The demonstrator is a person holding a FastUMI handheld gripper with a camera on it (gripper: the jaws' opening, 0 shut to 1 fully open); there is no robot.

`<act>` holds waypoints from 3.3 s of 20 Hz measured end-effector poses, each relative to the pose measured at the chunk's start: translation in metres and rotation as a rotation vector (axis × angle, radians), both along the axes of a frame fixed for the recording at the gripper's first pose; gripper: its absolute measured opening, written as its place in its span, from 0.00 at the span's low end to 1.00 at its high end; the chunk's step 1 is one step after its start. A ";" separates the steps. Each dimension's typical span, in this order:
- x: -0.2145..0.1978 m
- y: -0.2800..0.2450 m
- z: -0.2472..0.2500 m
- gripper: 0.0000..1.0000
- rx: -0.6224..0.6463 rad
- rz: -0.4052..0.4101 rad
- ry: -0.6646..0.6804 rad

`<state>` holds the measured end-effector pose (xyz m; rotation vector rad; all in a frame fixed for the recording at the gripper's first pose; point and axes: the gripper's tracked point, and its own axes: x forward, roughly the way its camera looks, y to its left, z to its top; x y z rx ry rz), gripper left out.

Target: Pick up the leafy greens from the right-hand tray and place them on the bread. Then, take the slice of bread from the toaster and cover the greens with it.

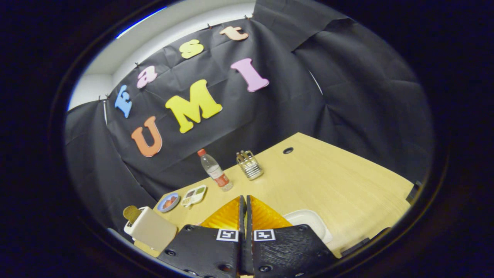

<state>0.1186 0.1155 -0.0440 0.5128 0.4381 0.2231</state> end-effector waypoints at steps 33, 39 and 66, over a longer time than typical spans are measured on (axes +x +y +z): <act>-0.008 0.165 -0.090 0.00 0.113 0.160 0.155; 0.002 0.132 -0.114 0.00 0.047 0.107 0.176; -0.063 0.210 0.047 0.95 -0.345 0.064 -0.226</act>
